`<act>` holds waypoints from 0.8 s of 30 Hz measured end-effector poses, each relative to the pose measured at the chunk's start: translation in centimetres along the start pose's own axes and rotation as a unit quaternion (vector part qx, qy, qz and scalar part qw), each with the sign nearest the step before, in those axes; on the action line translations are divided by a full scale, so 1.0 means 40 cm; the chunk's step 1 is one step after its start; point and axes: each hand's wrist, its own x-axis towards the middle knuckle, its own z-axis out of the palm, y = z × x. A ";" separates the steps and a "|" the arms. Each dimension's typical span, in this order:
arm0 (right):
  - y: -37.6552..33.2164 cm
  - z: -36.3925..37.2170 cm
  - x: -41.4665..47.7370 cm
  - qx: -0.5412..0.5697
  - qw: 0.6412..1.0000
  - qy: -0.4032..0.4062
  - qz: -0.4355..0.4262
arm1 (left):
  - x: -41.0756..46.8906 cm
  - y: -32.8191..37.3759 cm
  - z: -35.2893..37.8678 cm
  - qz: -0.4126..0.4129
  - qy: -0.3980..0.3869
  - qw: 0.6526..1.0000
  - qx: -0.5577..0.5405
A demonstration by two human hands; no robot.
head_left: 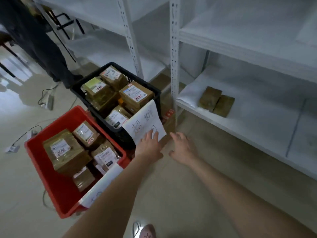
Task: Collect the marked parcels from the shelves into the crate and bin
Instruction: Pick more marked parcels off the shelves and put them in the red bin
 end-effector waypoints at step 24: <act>0.765 -0.214 0.246 0.121 0.955 0.076 0.260 | 0.556 0.685 0.162 0.183 -0.062 0.980 0.041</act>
